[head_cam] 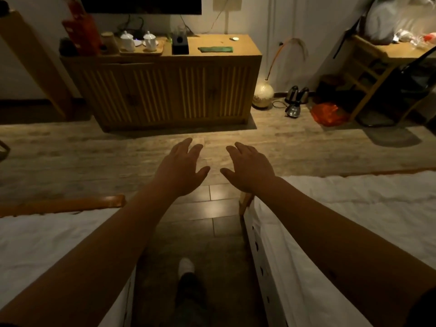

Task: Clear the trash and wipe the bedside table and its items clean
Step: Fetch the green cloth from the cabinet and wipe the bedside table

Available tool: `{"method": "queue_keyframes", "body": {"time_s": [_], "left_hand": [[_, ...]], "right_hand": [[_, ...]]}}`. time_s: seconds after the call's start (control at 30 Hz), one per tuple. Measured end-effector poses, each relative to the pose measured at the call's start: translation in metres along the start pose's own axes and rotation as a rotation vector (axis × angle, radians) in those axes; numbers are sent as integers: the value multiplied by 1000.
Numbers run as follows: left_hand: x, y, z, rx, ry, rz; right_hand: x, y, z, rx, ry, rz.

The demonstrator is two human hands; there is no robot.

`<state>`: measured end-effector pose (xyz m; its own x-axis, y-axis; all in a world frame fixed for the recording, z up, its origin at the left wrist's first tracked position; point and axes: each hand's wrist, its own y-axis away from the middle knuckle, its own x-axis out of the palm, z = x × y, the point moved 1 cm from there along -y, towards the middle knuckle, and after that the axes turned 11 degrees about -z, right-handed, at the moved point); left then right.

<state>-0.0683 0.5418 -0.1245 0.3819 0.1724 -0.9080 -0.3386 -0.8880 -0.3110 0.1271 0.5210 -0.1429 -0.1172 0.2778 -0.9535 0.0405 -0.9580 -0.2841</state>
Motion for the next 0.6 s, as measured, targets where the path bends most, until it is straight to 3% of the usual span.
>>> {"method": "queue_keyframes", "body": {"time_s": [0.6], "left_hand": [[80,-358,119,15,-13,11]], "right_hand": [[94,-355,-78,35,-27,-21]]}}
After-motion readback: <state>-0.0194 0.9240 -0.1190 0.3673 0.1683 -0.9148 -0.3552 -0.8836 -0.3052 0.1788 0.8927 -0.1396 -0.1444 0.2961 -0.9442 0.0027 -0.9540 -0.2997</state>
